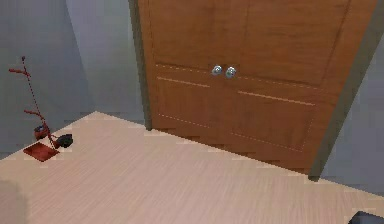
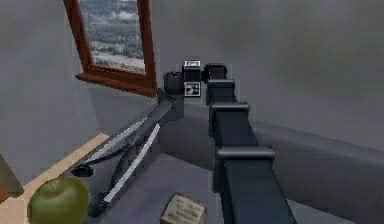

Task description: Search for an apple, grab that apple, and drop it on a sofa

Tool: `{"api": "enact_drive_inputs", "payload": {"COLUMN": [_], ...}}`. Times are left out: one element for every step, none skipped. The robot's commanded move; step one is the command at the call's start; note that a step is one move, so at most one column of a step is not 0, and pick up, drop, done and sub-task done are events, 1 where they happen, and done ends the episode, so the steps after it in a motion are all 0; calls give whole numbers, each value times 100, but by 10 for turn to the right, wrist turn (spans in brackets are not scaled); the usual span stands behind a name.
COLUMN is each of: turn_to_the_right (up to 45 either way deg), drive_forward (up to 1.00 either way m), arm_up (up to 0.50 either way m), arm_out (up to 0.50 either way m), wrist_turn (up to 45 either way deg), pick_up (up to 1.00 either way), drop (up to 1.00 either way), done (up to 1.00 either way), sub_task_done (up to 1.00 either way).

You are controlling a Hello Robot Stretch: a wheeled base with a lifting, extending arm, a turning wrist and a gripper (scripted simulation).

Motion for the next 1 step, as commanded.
{"api": "enact_drive_inputs", "payload": {"turn_to_the_right": [0], "drive_forward": [0], "arm_up": [0], "arm_out": [0], "wrist_turn": [450], "pick_up": [0], "drop": [0], "done": [0], "sub_task_done": [0]}}
